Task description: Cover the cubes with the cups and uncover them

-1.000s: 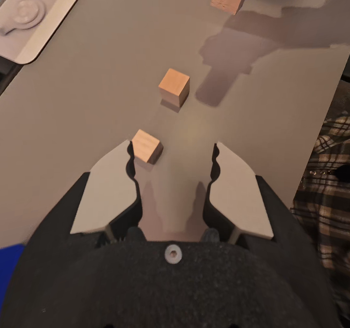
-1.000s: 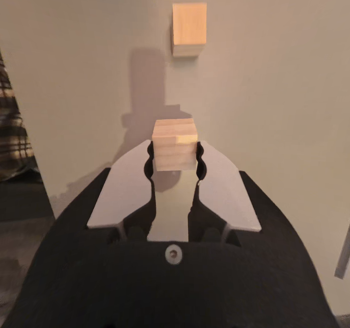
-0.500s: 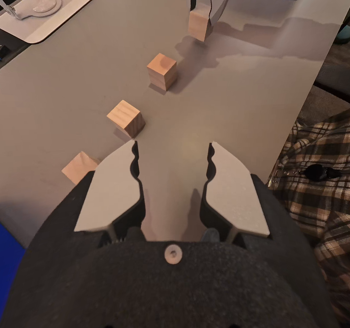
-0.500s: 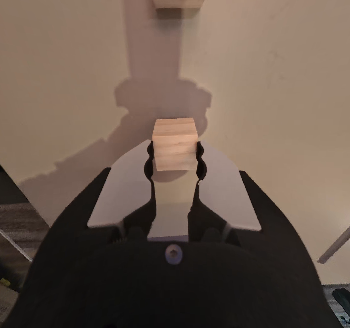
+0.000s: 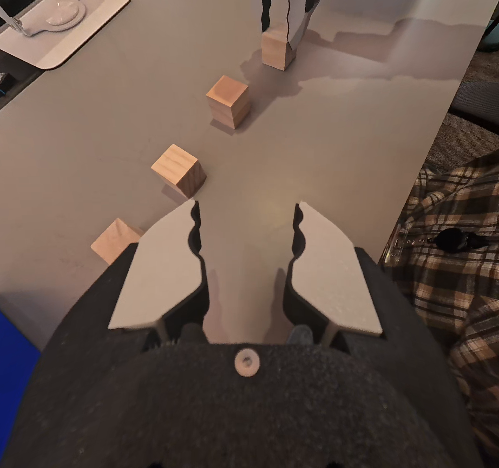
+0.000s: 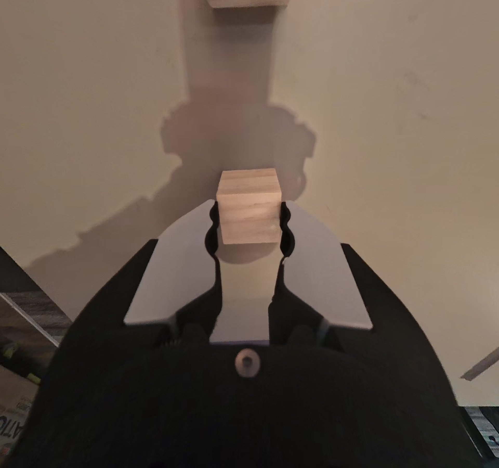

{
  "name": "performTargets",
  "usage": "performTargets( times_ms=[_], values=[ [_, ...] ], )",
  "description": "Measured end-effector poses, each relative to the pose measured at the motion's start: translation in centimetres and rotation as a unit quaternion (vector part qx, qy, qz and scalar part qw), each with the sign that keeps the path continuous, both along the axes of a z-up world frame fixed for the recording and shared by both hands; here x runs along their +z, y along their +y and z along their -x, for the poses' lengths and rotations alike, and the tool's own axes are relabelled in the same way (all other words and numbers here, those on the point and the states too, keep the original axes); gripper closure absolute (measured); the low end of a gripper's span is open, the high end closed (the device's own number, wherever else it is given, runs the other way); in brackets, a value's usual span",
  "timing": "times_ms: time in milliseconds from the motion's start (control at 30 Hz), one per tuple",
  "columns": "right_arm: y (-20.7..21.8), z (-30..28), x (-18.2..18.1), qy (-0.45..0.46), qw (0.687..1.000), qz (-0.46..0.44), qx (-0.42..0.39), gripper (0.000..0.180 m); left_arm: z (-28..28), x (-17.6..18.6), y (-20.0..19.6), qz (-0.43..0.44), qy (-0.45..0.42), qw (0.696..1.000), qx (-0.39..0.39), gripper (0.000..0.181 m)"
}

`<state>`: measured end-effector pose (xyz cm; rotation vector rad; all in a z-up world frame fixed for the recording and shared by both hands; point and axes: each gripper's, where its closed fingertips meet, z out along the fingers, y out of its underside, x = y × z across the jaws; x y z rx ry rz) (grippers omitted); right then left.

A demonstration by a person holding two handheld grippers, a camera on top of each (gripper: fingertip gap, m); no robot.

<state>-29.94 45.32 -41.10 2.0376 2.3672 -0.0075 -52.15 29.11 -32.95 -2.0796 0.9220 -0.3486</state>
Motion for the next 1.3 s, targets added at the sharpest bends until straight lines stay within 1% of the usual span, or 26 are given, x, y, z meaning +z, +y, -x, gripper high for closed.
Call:
performTargets(
  times_ms=[133, 233, 300, 367, 467, 533, 600, 667, 767, 900, 967, 1067, 1133, 1233, 1300],
  values=[
    [0.0, 0.0, 0.0, 0.003, 1.0, -0.002, 0.0, 0.135, -0.2, -0.2, 0.0, 0.002, 0.0, 1.0, -0.002, 0.115],
    [-0.1, 0.1, 0.8, 0.013, 1.0, -0.006, -0.004, 0.09, -0.3, 0.0, 0.0, 0.0, -0.005, 1.0, -0.003, 0.114],
    [0.1, 0.4, 2.7, 0.042, 0.999, -0.026, 0.0, 0.061, -0.2, 0.2, 0.1, -0.005, -0.009, 1.0, -0.002, 0.114],
    [0.2, 0.5, 5.5, 0.078, 0.996, -0.05, -0.004, 0.034, -0.2, 0.5, 0.1, -0.01, -0.014, 1.0, -0.001, 0.114],
    [-0.5, 0.5, 10.1, 0.163, 0.984, -0.071, -0.02, 0.034, 0.1, 0.7, 0.3, -0.015, -0.019, 1.0, 0.007, 0.114],
    [-1.3, -0.2, 12.3, 0.216, 0.972, -0.083, -0.036, 0.034, 0.5, 0.8, 0.5, -0.015, -0.022, 0.999, 0.016, 0.113],
    [-2.4, -0.9, 13.7, 0.273, 0.956, -0.092, -0.05, 0.034, 1.0, 1.1, 0.6, -0.019, -0.028, 0.999, 0.027, 0.111],
    [-3.4, -1.8, 14.2, 0.328, 0.937, -0.098, -0.072, 0.034, 1.7, 1.7, 0.6, -0.025, -0.031, 0.998, 0.042, 0.111],
    [-5.1, -3.3, 12.9, 0.385, 0.911, -0.091, -0.111, 0.034, 3.8, 3.0, 0.4, -0.033, -0.009, 0.997, 0.072, 0.11],
    [-7.4, -4.7, 9.2, 0.419, 0.894, -0.064, -0.142, 0.035, 9.4, 5.9, 0.2, -0.046, 0.072, 0.99, 0.111, 0.112],
    [-8.6, -5.2, 7.1, 0.418, 0.896, -0.044, -0.147, 0.035, 12.7, 7.6, 0.4, -0.037, 0.122, 0.984, 0.121, 0.114],
    [-9.7, -5.5, 5.2, 0.412, 0.899, -0.029, -0.147, 0.036, 18.0, 9.2, 0.8, -0.006, 0.218, 0.97, 0.11, 0.124],
    [-10.4, -5.3, 5.1, 0.422, 0.895, -0.014, -0.141, 0.038, 21.4, 9.4, 1.6, 0.026, 0.274, 0.956, 0.099, 0.129],
    [-10.8, -5.0, 5.2, 0.431, 0.892, -0.006, -0.135, 0.041, 24.5, 8.0, 2.6, 0.108, 0.288, 0.947, 0.09, 0.13],
    [-11.0, -4.8, 5.4, 0.437, 0.89, -0.003, -0.132, 0.041, 26.1, 6.8, 3.3, 0.146, 0.304, 0.938, 0.082, 0.133]
  ],
)
